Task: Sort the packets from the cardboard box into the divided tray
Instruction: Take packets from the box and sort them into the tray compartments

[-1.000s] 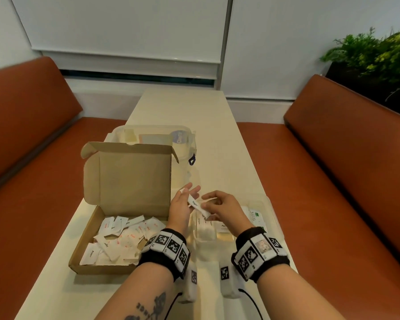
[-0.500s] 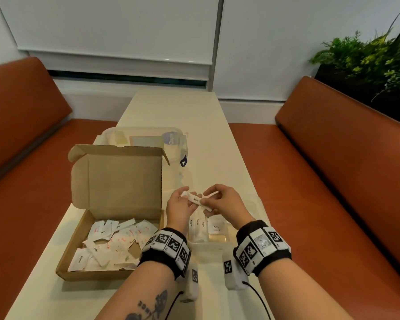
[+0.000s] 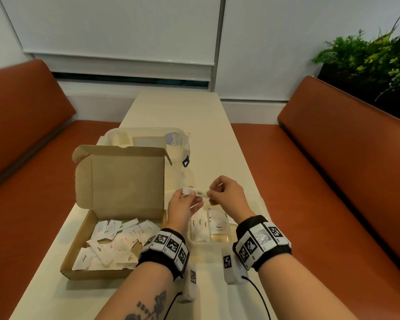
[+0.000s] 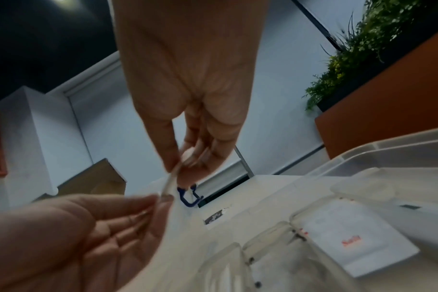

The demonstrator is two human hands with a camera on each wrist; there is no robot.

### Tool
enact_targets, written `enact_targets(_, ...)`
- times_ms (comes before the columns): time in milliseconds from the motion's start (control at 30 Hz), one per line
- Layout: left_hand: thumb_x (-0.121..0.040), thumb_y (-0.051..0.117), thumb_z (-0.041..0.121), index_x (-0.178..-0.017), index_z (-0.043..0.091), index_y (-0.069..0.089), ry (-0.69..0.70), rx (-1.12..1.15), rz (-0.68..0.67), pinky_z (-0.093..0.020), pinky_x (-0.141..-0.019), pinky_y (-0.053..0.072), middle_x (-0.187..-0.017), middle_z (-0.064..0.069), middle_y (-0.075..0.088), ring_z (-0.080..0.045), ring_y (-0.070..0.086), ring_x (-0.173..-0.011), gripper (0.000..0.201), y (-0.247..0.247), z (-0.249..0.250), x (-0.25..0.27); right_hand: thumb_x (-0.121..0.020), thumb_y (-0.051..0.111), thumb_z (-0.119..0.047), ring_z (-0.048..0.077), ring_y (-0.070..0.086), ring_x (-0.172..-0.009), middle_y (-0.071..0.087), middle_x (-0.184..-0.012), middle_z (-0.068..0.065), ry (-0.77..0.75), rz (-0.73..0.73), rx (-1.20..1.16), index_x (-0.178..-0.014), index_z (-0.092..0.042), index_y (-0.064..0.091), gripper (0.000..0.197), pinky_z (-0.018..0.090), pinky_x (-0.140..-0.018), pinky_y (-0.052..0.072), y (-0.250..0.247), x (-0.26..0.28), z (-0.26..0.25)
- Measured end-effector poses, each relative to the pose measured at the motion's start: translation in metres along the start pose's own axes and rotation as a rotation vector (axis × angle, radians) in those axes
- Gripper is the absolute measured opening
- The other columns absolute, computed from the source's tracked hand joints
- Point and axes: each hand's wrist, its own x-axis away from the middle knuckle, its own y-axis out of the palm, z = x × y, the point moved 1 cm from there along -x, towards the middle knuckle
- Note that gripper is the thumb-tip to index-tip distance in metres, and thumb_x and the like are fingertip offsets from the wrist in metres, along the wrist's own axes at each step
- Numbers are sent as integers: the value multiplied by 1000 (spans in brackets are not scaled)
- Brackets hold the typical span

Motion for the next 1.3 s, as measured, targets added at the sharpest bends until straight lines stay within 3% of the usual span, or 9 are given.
enact_targets(100, -95, 53, 8, -94, 8, 56, 42, -100, -11, -21, -66, 54, -79, -4, 58, -11, 58, -71, 3, -3, 1, -3, -82, 71, -18, 16, 63, -64, 67, -75, 8, 34, -88, 52, -92, -12, 62, 14, 26, -66, 53, 4, 3, 4)
enact_targets(233, -94, 57, 14, -102, 8, 57, 51, -149, -2, -24, -67, 51, -76, -3, 58, -12, 57, -71, 10, -5, -3, -5, -80, 74, -15, 11, 59, -61, 65, -70, 4, 61, -73, 27, -90, -12, 64, 14, 17, -59, 46, 7, 7, 7)
enact_targets(333, -94, 58, 19, -87, 11, 59, 70, -235, 44, -20, -66, 50, -71, -1, 56, -10, 56, -67, 10, -10, -7, -9, -77, 75, -10, 16, 61, -64, 68, -73, 11, 95, -129, 12, -83, -12, 64, 13, 26, -66, 53, 11, 12, 10)
enact_targets(533, -94, 56, 14, -106, 18, 58, 115, -358, 113, -29, -78, 50, -98, -1, 62, -12, 58, -83, 13, -15, -15, -9, -78, 69, 1, 17, 61, -57, 65, -68, 11, 162, -89, 53, -80, -6, 64, 9, 32, -68, 57, 20, 16, 23)
enact_targets(633, -90, 60, 9, -110, 17, 59, 181, -624, 170, -26, -85, 41, -110, 2, 58, -13, 54, -98, 22, -22, -18, -10, -78, 66, 4, 14, 58, -52, 62, -66, 9, 191, -102, 168, -82, -5, 63, 10, 32, -66, 56, 33, 18, 31)
enact_targets(767, -88, 60, 6, -115, 9, 60, 142, -802, 165, -26, -85, 43, -109, -4, 60, -19, 56, -99, 27, -29, -20, -9, -78, 62, 2, 21, 62, -70, 68, -85, 16, 155, -126, 371, -93, -2, 65, 15, 30, -72, 53, 46, 19, 40)
enact_targets(900, -88, 56, 4, -111, 5, 63, 115, -763, 134, -41, -85, 54, -98, -13, 67, -28, 63, -92, 24, -29, -18, -9, -82, 66, -11, 21, 58, -100, 60, -110, 9, 66, -173, 623, -103, -9, 68, 21, 22, -79, 40, 48, 18, 44)
enact_targets(1100, -87, 59, 5, -110, 8, 63, 74, -762, 118, -41, -84, 55, -85, -6, 60, -25, 60, -81, 23, -29, -15, -9, -75, 76, -32, 24, 50, -109, 52, -116, 6, 7, -242, 842, -119, -24, 65, 46, 32, -88, 47, 45, 17, 47)
enact_targets(1300, -90, 56, 7, -113, 9, 61, 39, -790, 95, -39, -84, 55, -98, -10, 66, -28, 64, -88, 24, -27, -9, -4, -76, 75, -36, 22, 50, -108, 54, -113, 4, 20, -234, 818, -120, -30, 64, 45, 29, -90, 45, 45, 18, 55)
